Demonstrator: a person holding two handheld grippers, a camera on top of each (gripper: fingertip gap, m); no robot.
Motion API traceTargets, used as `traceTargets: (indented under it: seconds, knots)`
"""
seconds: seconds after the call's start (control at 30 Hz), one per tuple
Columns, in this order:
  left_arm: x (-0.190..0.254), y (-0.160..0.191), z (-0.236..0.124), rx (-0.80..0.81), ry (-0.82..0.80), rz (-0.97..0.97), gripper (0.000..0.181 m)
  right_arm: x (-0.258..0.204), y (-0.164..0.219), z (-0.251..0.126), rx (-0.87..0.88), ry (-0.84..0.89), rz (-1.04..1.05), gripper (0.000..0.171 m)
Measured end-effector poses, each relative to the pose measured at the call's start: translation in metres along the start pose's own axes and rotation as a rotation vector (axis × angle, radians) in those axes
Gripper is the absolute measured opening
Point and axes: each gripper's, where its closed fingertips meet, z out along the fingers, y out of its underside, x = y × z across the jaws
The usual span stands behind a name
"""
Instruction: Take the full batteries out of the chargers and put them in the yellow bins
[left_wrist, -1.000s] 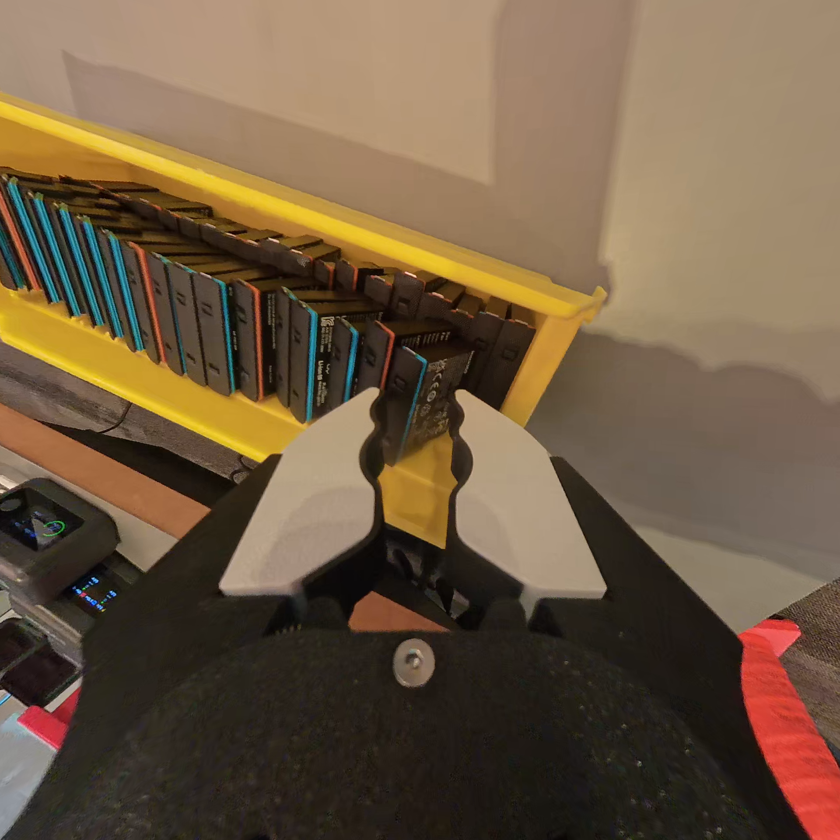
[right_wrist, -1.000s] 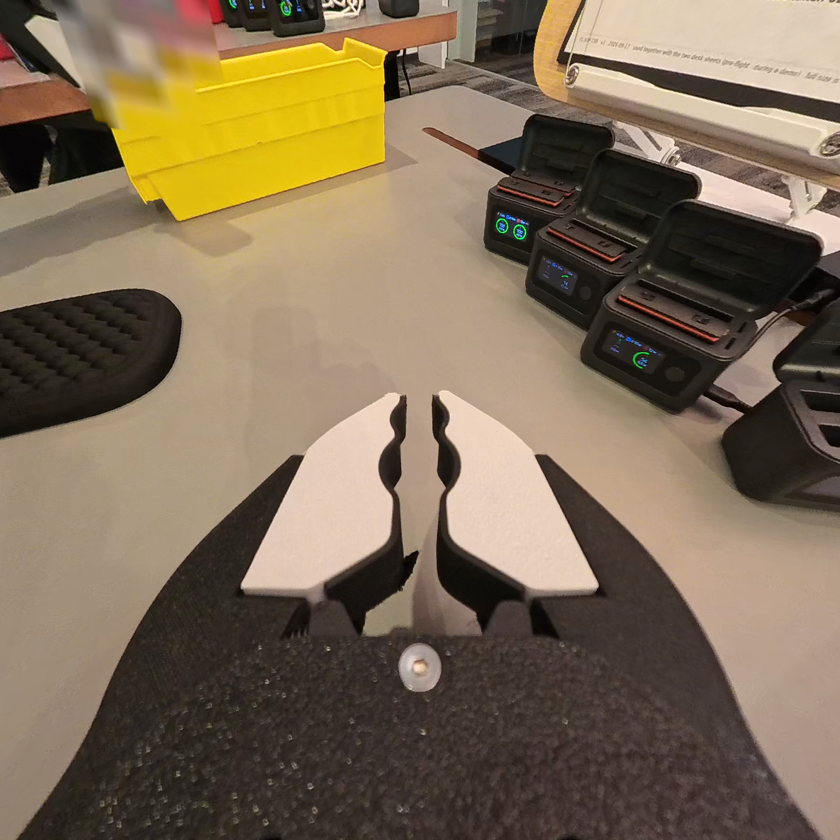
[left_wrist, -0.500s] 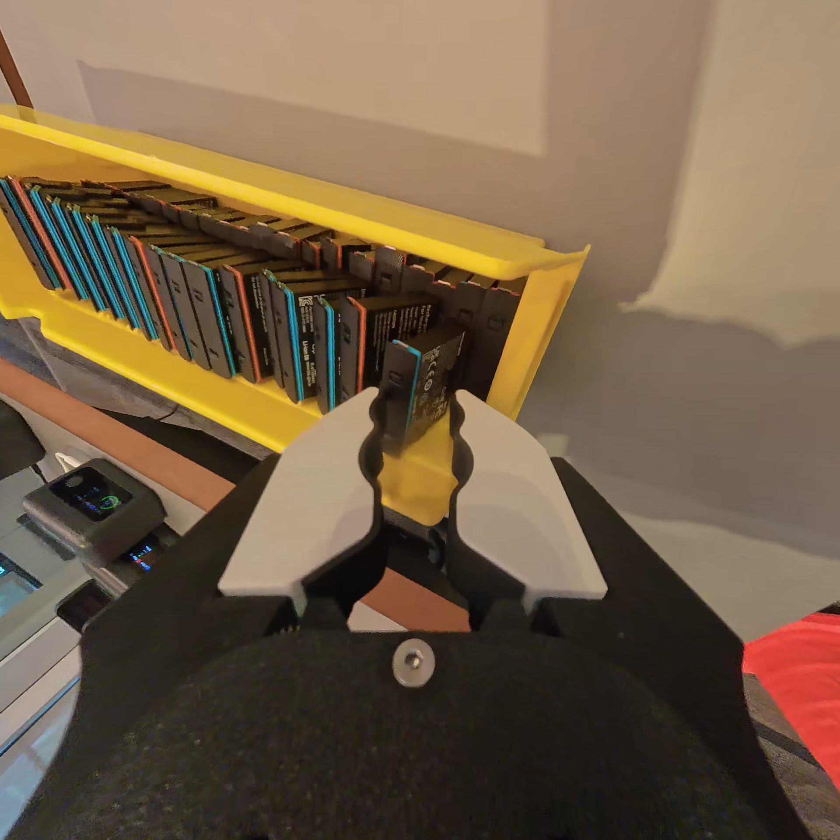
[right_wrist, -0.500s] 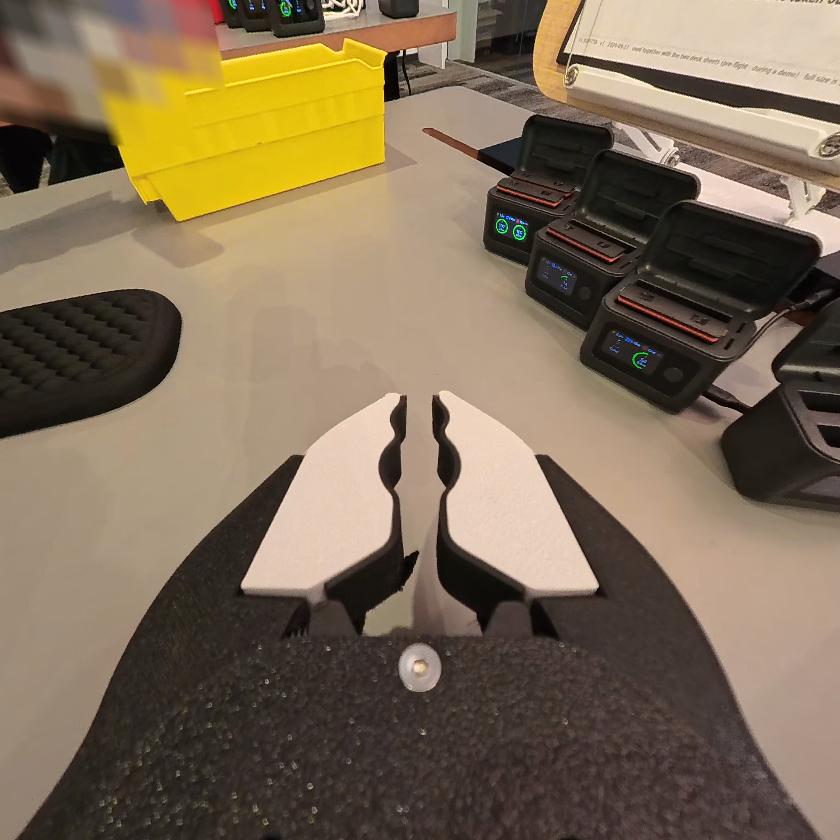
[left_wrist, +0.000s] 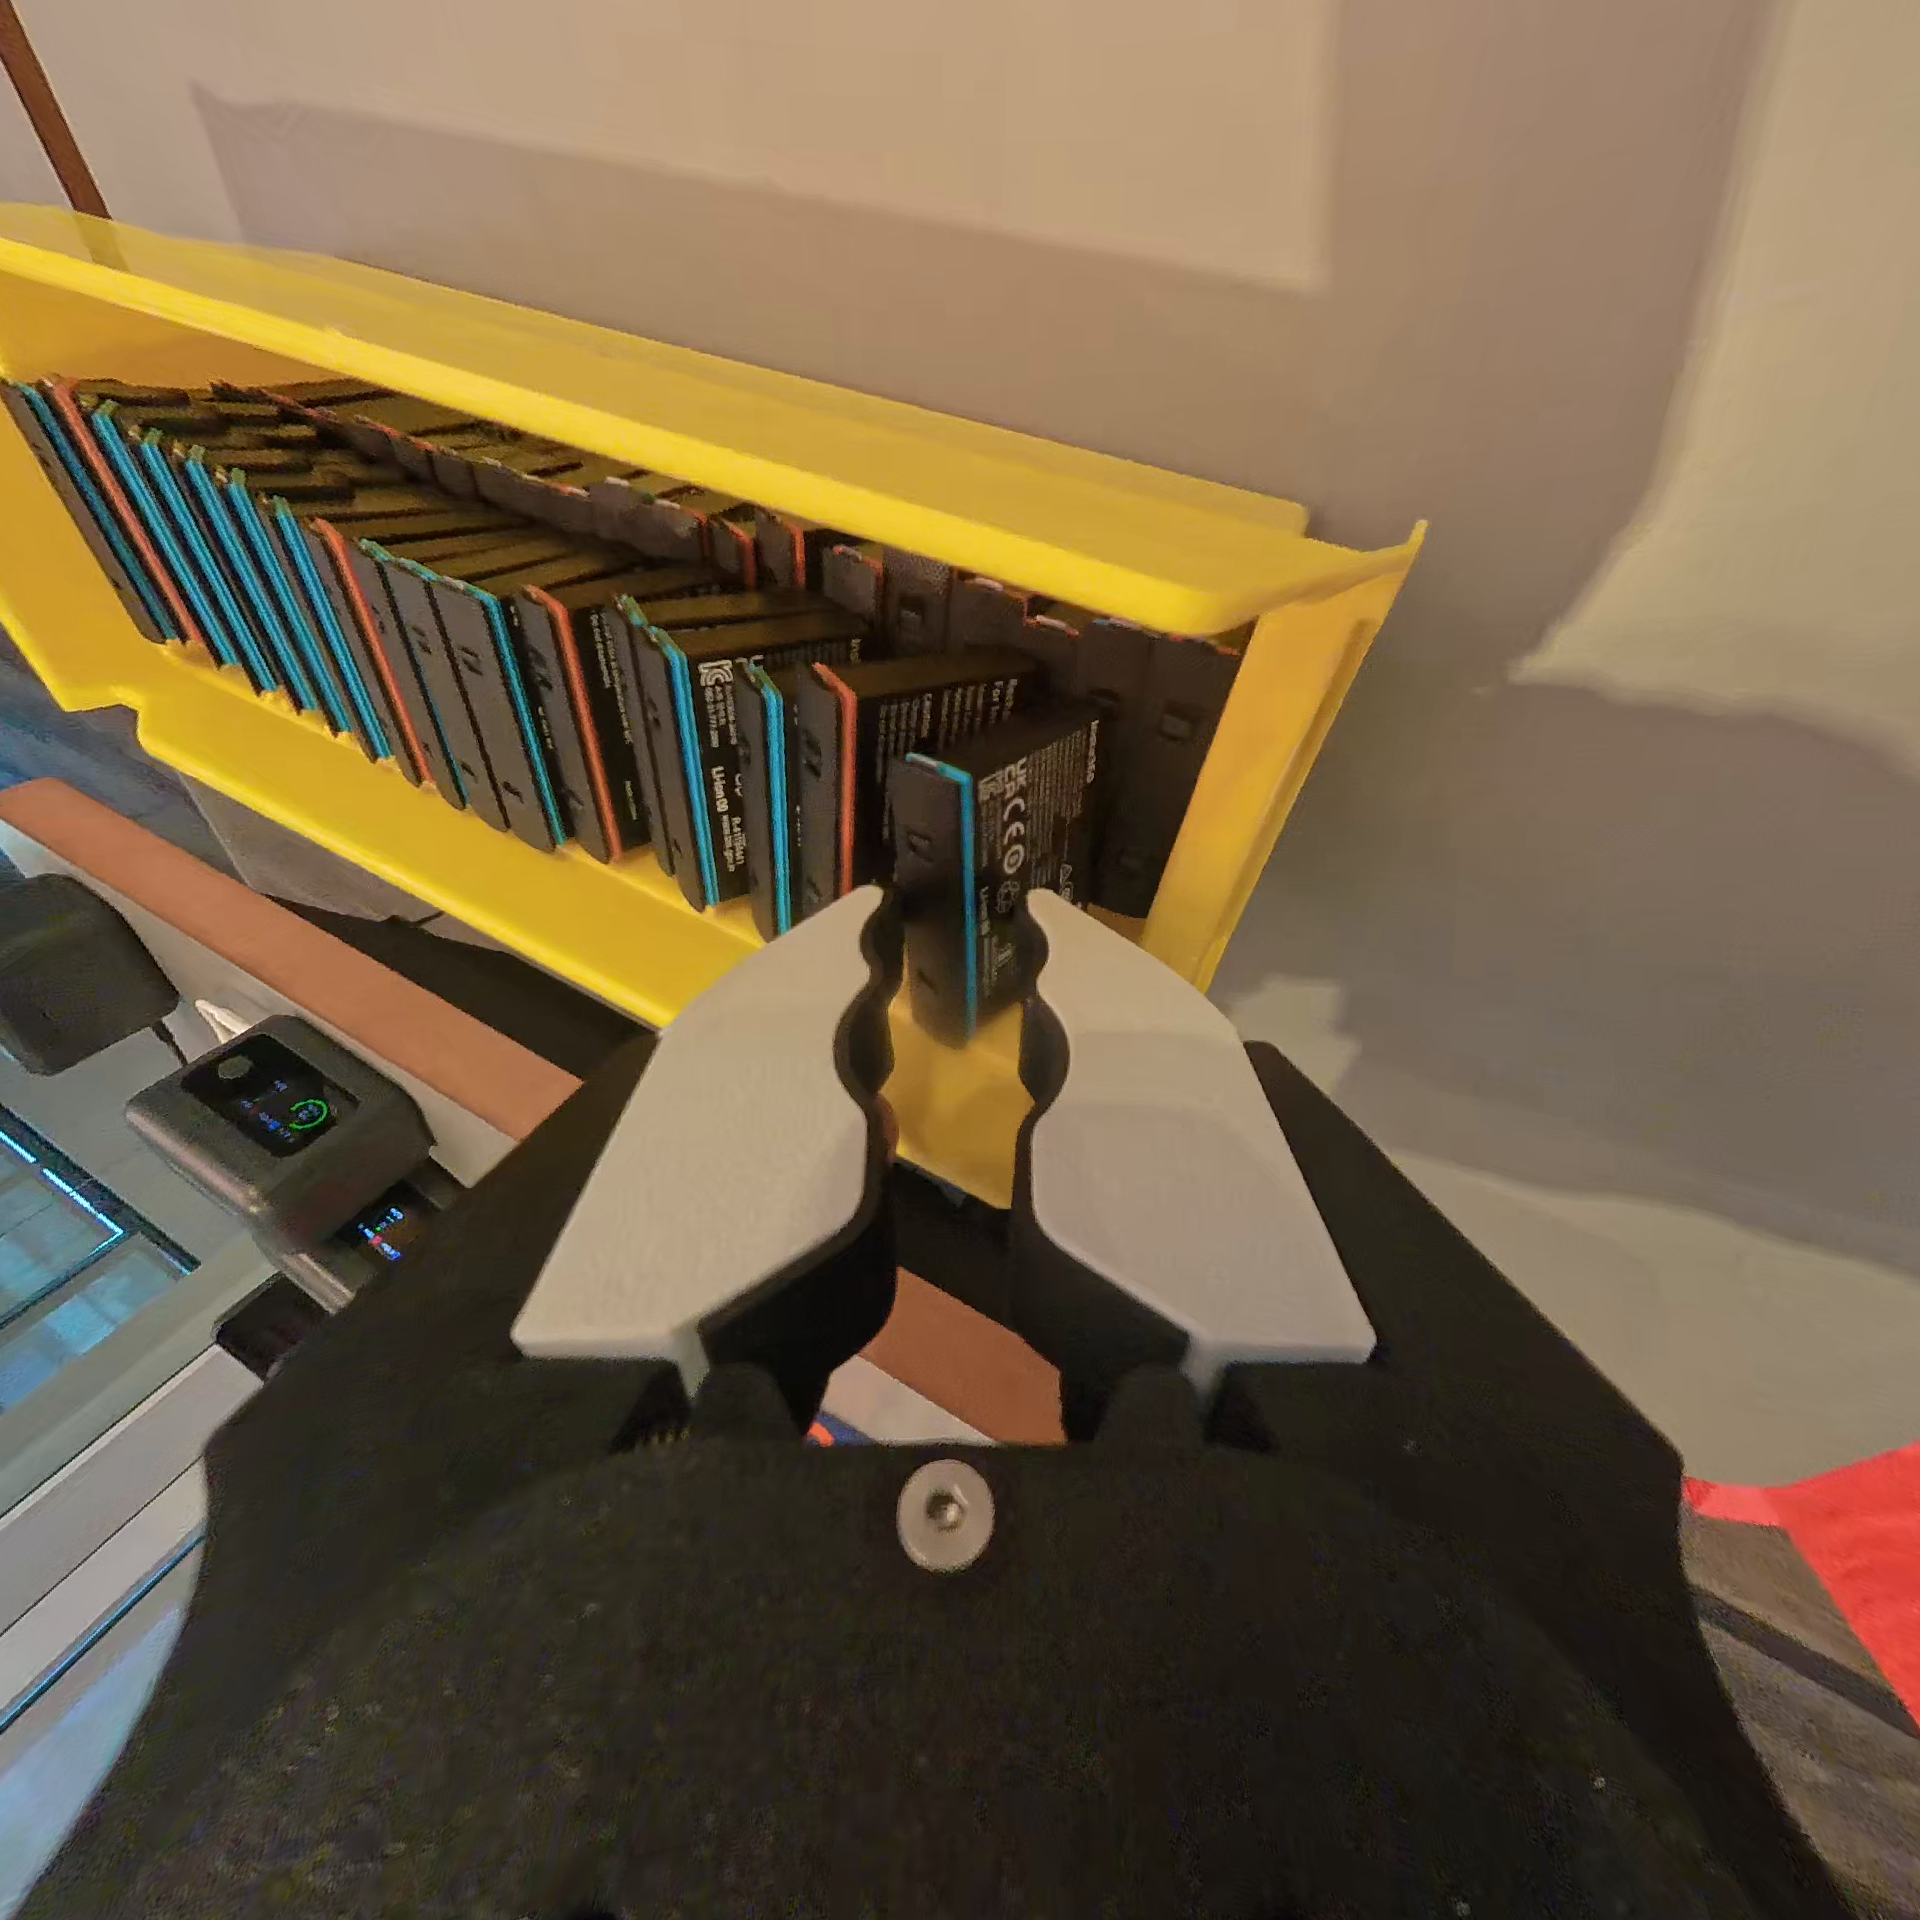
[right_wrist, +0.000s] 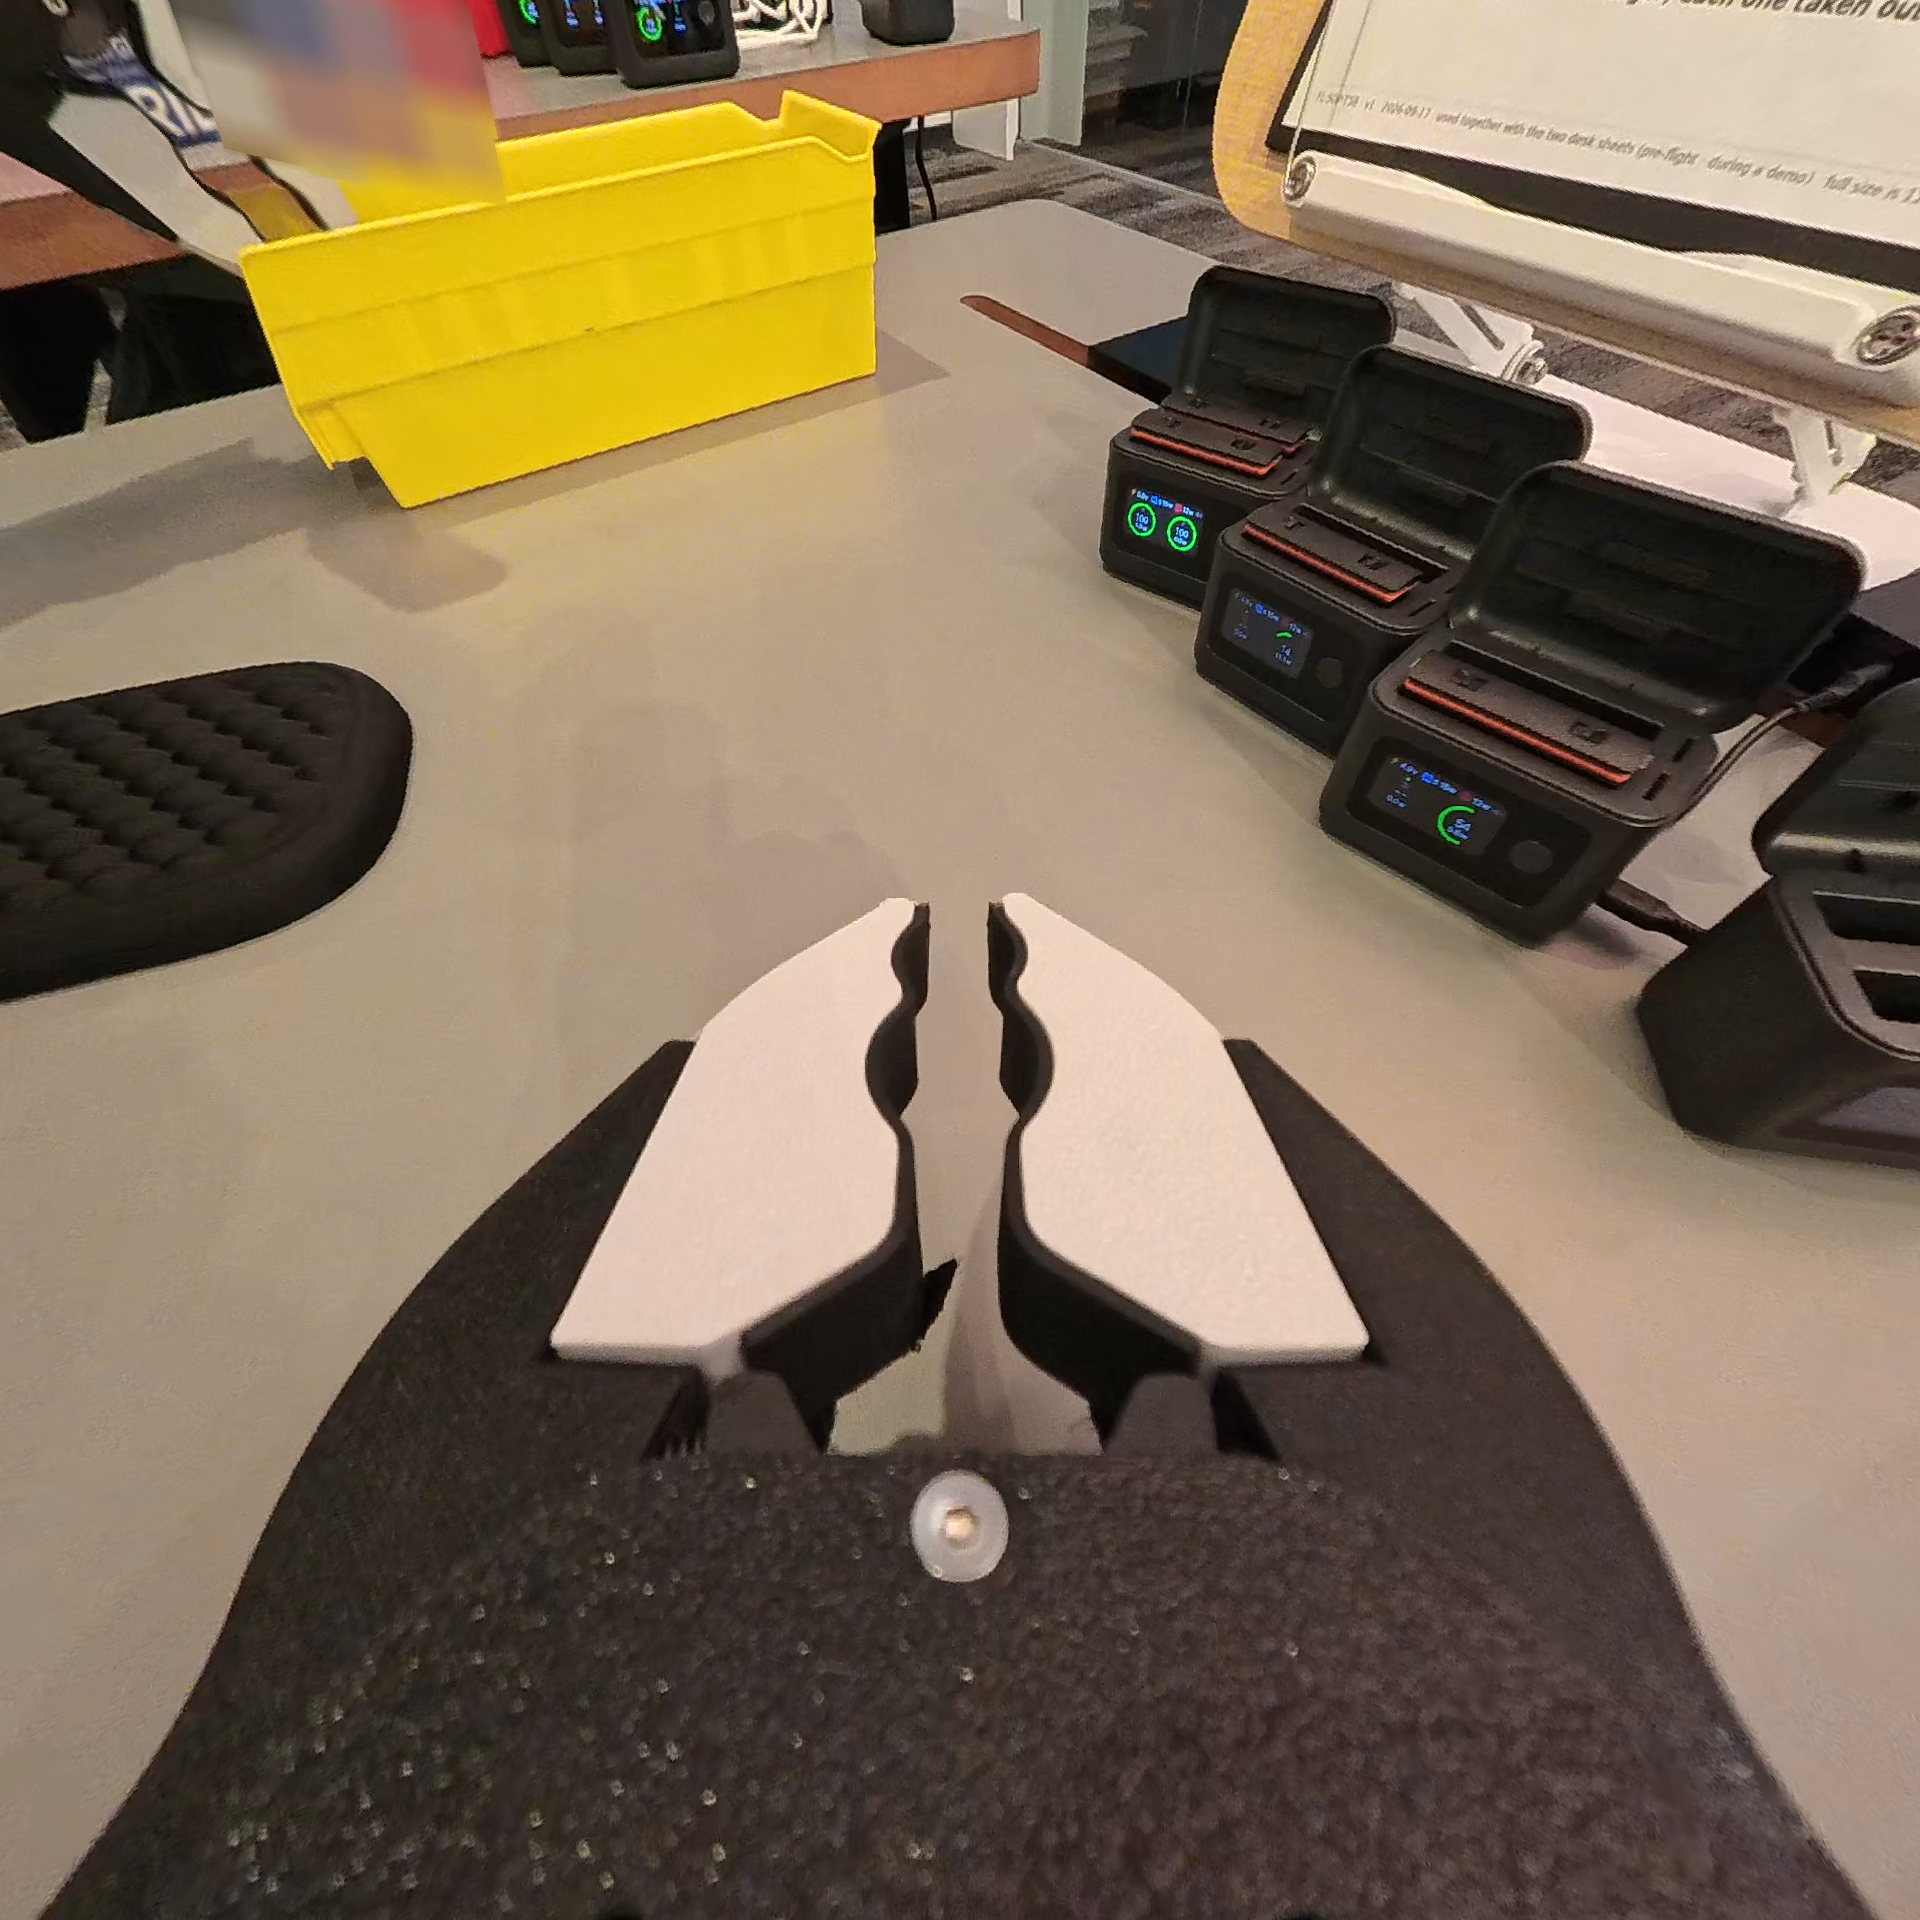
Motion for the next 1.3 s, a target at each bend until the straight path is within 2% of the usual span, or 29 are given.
traceTargets:
  seconds: [0.37, 0.53, 0.63, 0.77, 0.9, 1.03, 1.17, 1.23, 1.3]
  knots:
    - [0.005, 0.005, -0.015, 0.101, -0.1, -0.117, 0.015, -0.001, -0.003, -0.002, 0.008, -0.002, -0.003, 0.01]
    - [-0.01, -0.001, -0.049, 0.214, -0.192, -0.211, 0.015, -0.009, -0.011, -0.004, 0.039, -0.027, -0.028, 0.011]
    - [-0.021, -0.043, -0.086, 0.422, -0.242, -0.259, 0.015, -0.024, -0.021, -0.004, 0.071, -0.071, -0.081, 0.013]
    - [-0.01, -0.143, -0.125, 0.745, -0.196, -0.209, 0.015, -0.057, -0.038, -0.007, 0.12, -0.154, -0.172, 0.015]
    - [0.016, -0.246, -0.134, 0.948, -0.086, -0.083, 0.015, -0.088, -0.048, -0.008, 0.127, -0.193, -0.288, 0.02]
    - [0.036, -0.324, -0.123, 1.032, 0.011, 0.027, 0.015, -0.106, -0.044, -0.005, 0.085, -0.198, -0.38, 0.028]
    - [0.046, -0.372, -0.123, 1.079, 0.065, 0.087, 0.015, -0.102, -0.027, 0.006, 0.01, -0.162, -0.427, 0.031]
    - [0.049, -0.383, -0.123, 1.083, 0.089, 0.109, 0.015, -0.096, -0.026, 0.007, 0.023, -0.128, -0.433, 0.015]
    - [0.048, -0.389, -0.125, 1.098, 0.091, 0.107, 0.015, -0.09, -0.029, 0.003, 0.045, -0.12, -0.419, 0.011]
